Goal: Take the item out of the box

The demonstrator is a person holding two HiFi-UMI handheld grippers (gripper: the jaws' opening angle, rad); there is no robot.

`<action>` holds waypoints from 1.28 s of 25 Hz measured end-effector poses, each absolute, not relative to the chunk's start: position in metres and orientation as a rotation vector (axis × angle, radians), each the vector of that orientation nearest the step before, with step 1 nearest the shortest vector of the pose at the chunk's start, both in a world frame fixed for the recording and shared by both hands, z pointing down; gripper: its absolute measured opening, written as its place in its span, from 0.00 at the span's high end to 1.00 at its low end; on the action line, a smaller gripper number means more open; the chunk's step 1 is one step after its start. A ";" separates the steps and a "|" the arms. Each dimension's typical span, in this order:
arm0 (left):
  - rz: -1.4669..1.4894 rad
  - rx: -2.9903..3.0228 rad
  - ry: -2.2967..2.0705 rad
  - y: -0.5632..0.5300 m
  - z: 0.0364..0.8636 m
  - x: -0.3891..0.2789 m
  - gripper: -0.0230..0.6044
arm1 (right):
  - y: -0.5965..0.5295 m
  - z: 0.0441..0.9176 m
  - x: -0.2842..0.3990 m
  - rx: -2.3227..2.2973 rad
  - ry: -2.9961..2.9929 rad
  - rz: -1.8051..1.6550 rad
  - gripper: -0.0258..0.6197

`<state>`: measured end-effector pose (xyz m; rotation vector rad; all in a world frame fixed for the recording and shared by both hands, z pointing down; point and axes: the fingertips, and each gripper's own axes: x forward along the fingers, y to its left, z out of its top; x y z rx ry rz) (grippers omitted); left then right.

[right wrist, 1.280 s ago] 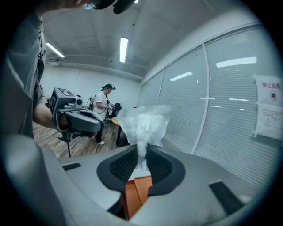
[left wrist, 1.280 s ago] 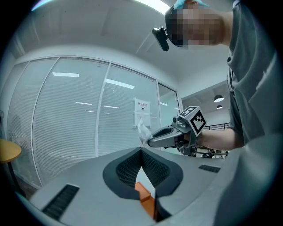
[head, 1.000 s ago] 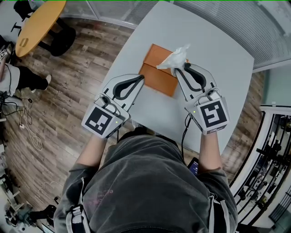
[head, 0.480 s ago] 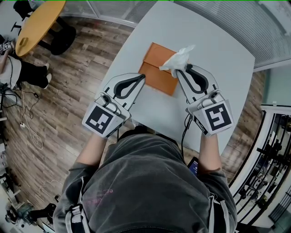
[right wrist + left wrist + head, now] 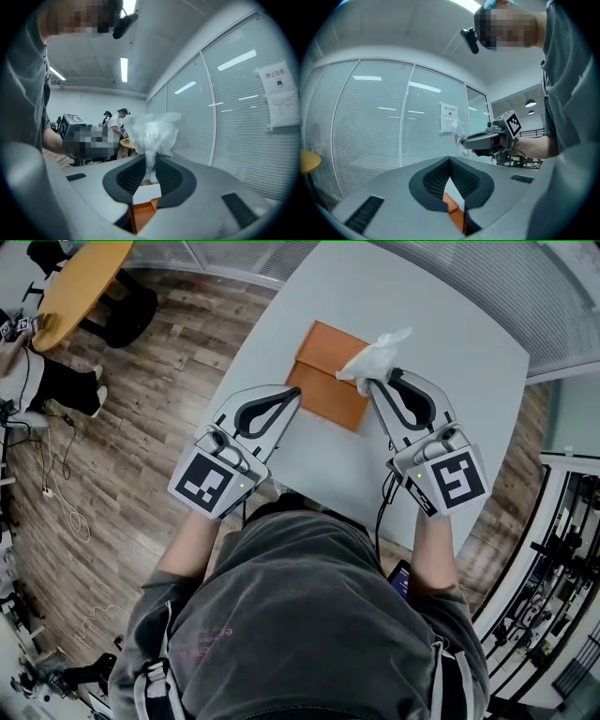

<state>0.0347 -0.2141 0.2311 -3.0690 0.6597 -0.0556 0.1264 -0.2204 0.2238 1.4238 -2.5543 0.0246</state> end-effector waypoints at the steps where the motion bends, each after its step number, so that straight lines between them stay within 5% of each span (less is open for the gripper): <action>1: -0.056 -3.069 0.660 -0.212 0.232 0.034 0.95 | -0.218 0.223 0.126 1.425 -2.560 0.026 0.86; 32: -0.052 -3.078 0.679 -0.207 0.234 0.035 0.95 | -0.214 0.228 0.126 1.405 -2.574 0.055 0.86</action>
